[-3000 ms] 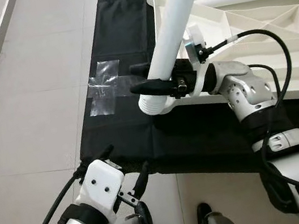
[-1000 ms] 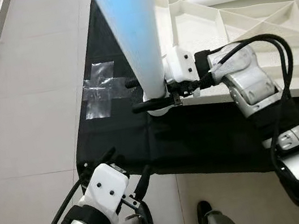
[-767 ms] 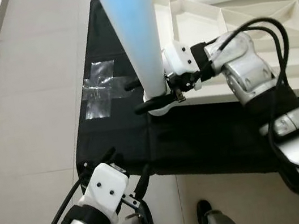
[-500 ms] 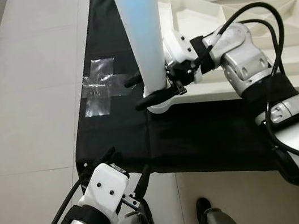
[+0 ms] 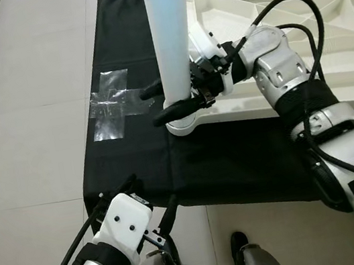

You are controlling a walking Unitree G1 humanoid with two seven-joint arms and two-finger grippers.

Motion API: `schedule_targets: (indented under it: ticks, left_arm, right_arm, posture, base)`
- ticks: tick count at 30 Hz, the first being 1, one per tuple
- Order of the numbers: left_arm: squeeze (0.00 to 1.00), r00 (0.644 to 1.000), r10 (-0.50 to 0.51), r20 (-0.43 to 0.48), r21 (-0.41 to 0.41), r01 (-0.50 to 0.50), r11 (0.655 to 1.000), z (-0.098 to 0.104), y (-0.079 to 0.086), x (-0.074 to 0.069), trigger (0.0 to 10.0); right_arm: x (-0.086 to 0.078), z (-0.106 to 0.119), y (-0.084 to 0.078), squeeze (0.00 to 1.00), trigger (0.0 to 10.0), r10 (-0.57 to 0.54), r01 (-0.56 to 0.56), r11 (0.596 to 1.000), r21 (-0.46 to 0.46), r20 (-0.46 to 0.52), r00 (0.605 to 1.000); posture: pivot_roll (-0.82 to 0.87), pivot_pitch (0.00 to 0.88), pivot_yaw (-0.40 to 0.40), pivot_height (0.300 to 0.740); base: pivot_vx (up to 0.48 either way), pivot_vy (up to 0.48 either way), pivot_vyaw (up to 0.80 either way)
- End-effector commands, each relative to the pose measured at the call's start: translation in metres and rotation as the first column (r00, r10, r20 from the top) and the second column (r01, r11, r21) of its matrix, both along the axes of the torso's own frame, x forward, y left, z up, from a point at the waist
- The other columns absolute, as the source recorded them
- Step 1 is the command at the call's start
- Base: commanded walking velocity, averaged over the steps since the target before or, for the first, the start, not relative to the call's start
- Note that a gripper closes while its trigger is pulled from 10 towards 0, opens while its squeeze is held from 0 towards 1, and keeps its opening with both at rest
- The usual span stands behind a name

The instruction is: Building children table

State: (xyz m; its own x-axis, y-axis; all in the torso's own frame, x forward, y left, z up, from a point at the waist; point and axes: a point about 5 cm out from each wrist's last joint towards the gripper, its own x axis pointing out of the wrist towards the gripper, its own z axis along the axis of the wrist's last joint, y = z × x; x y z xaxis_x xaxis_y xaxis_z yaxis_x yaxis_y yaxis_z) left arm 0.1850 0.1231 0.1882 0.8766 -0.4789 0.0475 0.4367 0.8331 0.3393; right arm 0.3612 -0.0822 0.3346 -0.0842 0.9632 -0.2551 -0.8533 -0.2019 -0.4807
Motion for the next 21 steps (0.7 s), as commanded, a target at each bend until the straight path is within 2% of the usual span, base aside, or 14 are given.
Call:
schedule_targets:
  ticks: [1,4,8,11,13,15,21]
  left_arm:
    - [0.0,0.999,0.012,-0.03,0.005,-0.012,1.0,-0.006,0.001,-0.003,10.0]
    - [0.0,0.999,0.01,-0.032,0.001,-0.01,1.0,-0.006,0.001,-0.003,10.0]
    - [0.0,0.999,0.01,-0.032,-0.001,-0.011,1.0,-0.006,0.001,-0.003,10.0]
    - [0.0,0.999,0.01,-0.033,-0.002,-0.01,1.0,-0.006,0.001,-0.003,10.0]
    - [0.0,0.999,0.01,-0.033,-0.002,-0.01,1.0,-0.006,0.001,-0.003,10.0]
    - [0.0,0.999,0.009,-0.034,-0.003,-0.01,1.0,-0.006,0.001,-0.002,10.0]
    - [0.0,0.999,0.01,-0.036,-0.002,-0.01,1.0,-0.005,0.003,-0.003,10.0]
  right_arm:
    - [0.003,-0.014,0.003,0.0,10.0,-0.026,0.025,0.999,-0.026,-0.035,0.999]
    - [0.006,-0.016,0.003,0.0,10.0,-0.05,0.05,0.999,-0.003,-0.04,0.998]
    - [0.003,-0.025,0.001,0.0,10.0,-0.018,0.016,0.999,-0.033,-0.063,0.998]
    - [0.001,-0.037,-0.003,0.0,10.0,0.002,-0.01,0.996,-0.092,-0.091,0.996]
    - [0.001,-0.037,-0.003,0.0,10.0,0.002,-0.01,0.996,-0.092,-0.091,0.996]
    - [0.001,-0.046,-0.006,0.0,10.0,-0.004,-0.014,0.986,-0.167,-0.105,0.994]
    - [-0.001,-0.051,-0.005,0.0,10.0,0.009,-0.033,0.971,-0.237,-0.099,0.995]
  posture:
    - [0.12,0.476,0.033,0.74]
    - [0.12,0.473,0.031,0.74]
    - [0.12,0.473,0.032,0.74]
    - [0.12,0.477,0.035,0.74]
    - [0.12,0.477,0.035,0.74]
    - [0.12,0.481,0.038,0.74]
    - [0.12,0.487,0.044,0.74]
  base:
    - [0.0,0.0,0.0]
    - [0.0,0.0,0.0]
    - [0.0,0.0,0.0]
    - [0.0,0.0,0.0]
    - [0.0,0.0,0.0]
    - [0.0,0.0,0.0]
    - [0.0,0.0,0.0]
